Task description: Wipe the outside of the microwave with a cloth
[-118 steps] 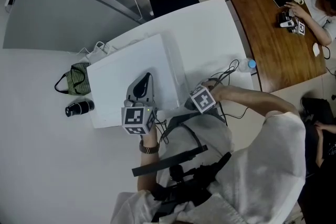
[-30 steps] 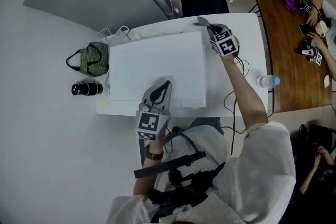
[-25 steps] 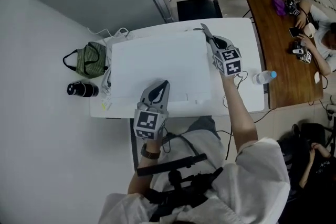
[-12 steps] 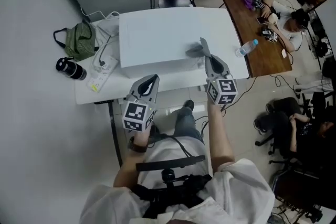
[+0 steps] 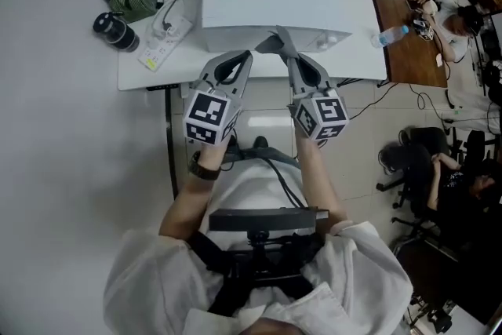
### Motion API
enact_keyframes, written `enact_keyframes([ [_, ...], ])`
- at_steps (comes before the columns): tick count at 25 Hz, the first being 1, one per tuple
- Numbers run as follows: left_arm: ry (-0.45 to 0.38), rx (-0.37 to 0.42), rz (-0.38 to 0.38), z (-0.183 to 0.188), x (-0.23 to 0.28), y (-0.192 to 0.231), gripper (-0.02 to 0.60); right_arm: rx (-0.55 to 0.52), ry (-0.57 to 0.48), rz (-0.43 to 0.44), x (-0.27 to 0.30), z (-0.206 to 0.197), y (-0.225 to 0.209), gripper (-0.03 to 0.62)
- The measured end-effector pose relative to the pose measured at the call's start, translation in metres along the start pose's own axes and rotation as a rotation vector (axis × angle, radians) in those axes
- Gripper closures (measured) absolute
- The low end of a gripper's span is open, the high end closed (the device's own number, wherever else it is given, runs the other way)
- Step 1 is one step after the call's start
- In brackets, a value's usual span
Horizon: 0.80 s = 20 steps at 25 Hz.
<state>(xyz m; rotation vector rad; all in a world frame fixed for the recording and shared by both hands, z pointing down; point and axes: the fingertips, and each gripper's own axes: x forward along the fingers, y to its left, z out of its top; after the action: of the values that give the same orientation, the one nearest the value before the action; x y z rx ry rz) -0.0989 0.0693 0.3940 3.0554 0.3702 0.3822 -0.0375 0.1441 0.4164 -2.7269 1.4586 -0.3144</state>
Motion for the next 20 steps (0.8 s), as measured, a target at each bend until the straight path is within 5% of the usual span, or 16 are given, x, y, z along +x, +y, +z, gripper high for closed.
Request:
enact_keyframes([
  [20,0.009,0.018,0.046,0.015,0.004,-0.014,0.554,0.038,-0.031,0.106,-0.008,0.011,0.007,0.568],
])
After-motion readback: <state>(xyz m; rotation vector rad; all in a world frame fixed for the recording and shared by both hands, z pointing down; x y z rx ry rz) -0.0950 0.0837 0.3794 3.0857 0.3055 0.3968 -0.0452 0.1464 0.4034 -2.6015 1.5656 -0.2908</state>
